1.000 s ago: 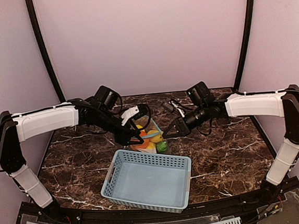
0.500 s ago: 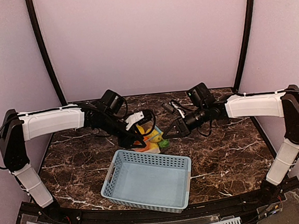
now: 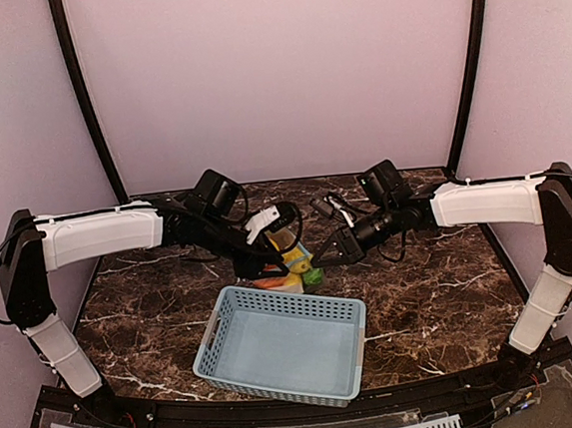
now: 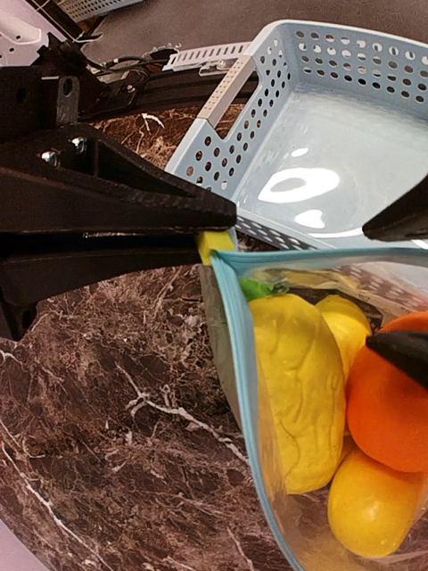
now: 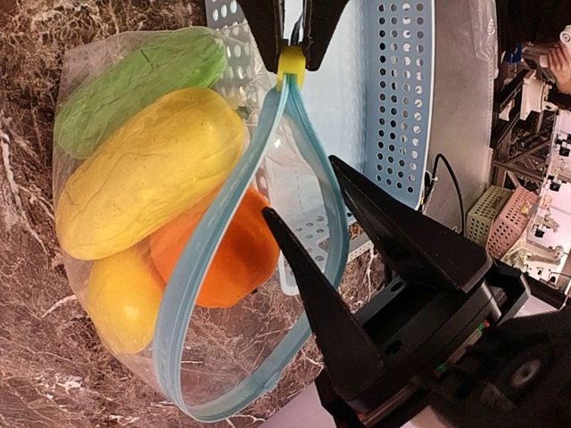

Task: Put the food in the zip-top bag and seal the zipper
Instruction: Pass from the right arm to the left, then hold the zipper food storage bag at the center of the board.

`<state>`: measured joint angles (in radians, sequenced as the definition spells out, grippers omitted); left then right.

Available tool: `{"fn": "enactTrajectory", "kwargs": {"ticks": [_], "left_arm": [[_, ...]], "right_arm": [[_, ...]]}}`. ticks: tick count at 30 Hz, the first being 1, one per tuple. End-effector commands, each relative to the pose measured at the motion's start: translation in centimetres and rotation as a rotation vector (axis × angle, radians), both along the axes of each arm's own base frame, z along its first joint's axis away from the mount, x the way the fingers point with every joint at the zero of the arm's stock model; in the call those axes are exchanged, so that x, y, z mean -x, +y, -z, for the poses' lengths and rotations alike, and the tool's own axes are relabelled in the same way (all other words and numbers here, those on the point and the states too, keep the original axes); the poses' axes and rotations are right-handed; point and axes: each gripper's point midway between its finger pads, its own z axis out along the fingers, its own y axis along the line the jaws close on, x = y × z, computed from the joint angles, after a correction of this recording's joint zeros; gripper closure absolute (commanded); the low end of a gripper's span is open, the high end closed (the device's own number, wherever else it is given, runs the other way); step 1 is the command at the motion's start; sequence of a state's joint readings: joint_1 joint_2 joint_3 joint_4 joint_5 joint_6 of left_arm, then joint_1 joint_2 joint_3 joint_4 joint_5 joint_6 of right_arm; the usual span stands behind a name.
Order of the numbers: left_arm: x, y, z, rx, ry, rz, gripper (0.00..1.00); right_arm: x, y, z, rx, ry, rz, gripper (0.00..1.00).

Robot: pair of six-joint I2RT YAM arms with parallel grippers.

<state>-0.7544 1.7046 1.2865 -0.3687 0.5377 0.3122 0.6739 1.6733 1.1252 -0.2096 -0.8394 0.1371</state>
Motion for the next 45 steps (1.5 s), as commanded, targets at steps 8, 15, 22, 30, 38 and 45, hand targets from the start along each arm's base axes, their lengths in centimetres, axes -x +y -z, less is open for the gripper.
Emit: {"fn": "enactTrajectory", "kwargs": {"ticks": [8, 15, 22, 30, 38, 45], "left_arm": [[0.0, -1.2, -1.9, 0.093, 0.024, -0.032, 0.99], [0.1, -1.3, -2.8, 0.123, 0.037, -0.048, 0.99], [0.4, -1.3, -3.0, 0.131, 0.052, -0.048, 0.99], [0.4, -1.2, -2.9, 0.128, 0.052, -0.050, 0.99], [0.4, -1.1, -2.9, 0.124, 0.053, -0.053, 0.99], [0.4, -1.1, -2.9, 0.121, 0.048, -0.053, 0.99]], "right_arm": [[0.4, -1.5, -2.4, -0.045, -0.098, 0.057, 0.75], [0.5, -3.2, -2.5, -0.068, -0.203, 0.202, 0.47], [-0.6, -4.0, -2.5, -0.042, -0.368, 0.387, 0.57], [-0.1, -2.1, -3.2, -0.048, -0.427, 0.369, 0.71], [-0.1, -0.8, -2.8, -0.041, -0.422, 0.340, 0.89], [-0.1, -0.6, -2.4, -0.037, -0.418, 0.331, 1.00]]}}
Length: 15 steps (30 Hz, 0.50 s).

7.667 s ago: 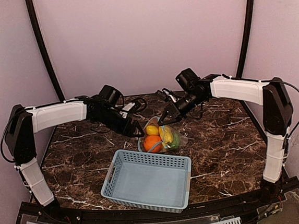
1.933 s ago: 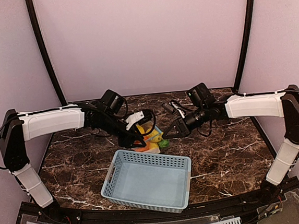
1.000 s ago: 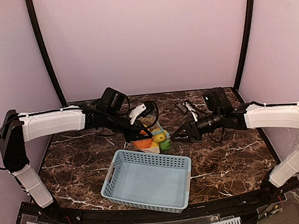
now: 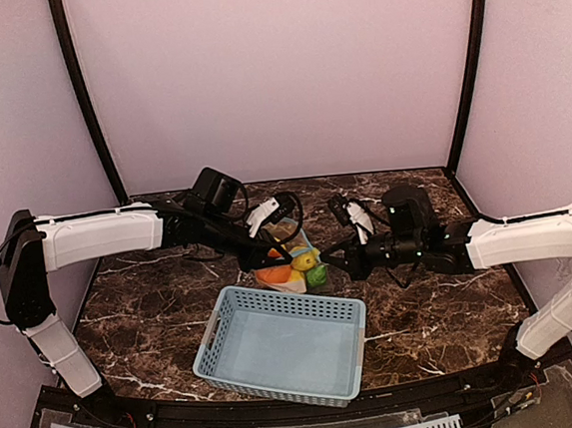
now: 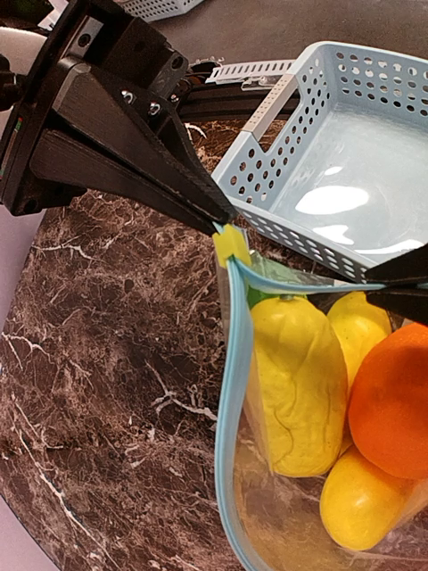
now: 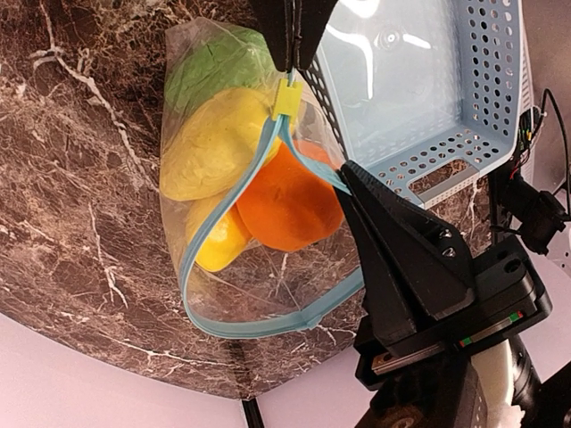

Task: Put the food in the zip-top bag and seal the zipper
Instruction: Hold the zipper food storage bag at the center of the board.

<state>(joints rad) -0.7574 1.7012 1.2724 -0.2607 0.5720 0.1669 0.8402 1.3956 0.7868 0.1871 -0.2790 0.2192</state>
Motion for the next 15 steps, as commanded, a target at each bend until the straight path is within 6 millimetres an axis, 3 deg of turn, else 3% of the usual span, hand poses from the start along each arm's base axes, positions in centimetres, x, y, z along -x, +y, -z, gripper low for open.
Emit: {"fn": "enactTrajectory", "kwargs": {"ticks": [1, 3, 5, 6, 9, 15], "left_arm": [[0.8, 0.2, -1.5, 0.028, -0.013, 0.014, 0.99], [1.0, 0.2, -1.6, 0.032, -0.015, 0.025, 0.98], [1.1, 0.3, -2.0, 0.034, -0.032, 0.034, 0.84], [1.1, 0.4, -2.4, 0.036, -0.048, 0.034, 0.69], [0.8, 0.7, -4.0, 0.044, -0.126, 0.039, 0.38], [1.3, 0.3, -9.1, 0.143, -0.265, 0.109, 0.28]], "right_arm": [[-0.1, 0.9, -1.4, -0.038, -0.037, -0.015, 1.00], [0.1, 1.0, -1.6, -0.044, -0.042, -0.033, 1.00], [0.4, 1.2, -1.6, -0.044, -0.044, -0.056, 1.00], [0.6, 1.2, -1.6, -0.044, -0.043, -0.069, 1.00], [1.5, 1.5, -1.8, -0.046, -0.038, -0.123, 1.00], [2.7, 1.4, -1.5, -0.047, -0.019, -0.182, 1.00]]}}
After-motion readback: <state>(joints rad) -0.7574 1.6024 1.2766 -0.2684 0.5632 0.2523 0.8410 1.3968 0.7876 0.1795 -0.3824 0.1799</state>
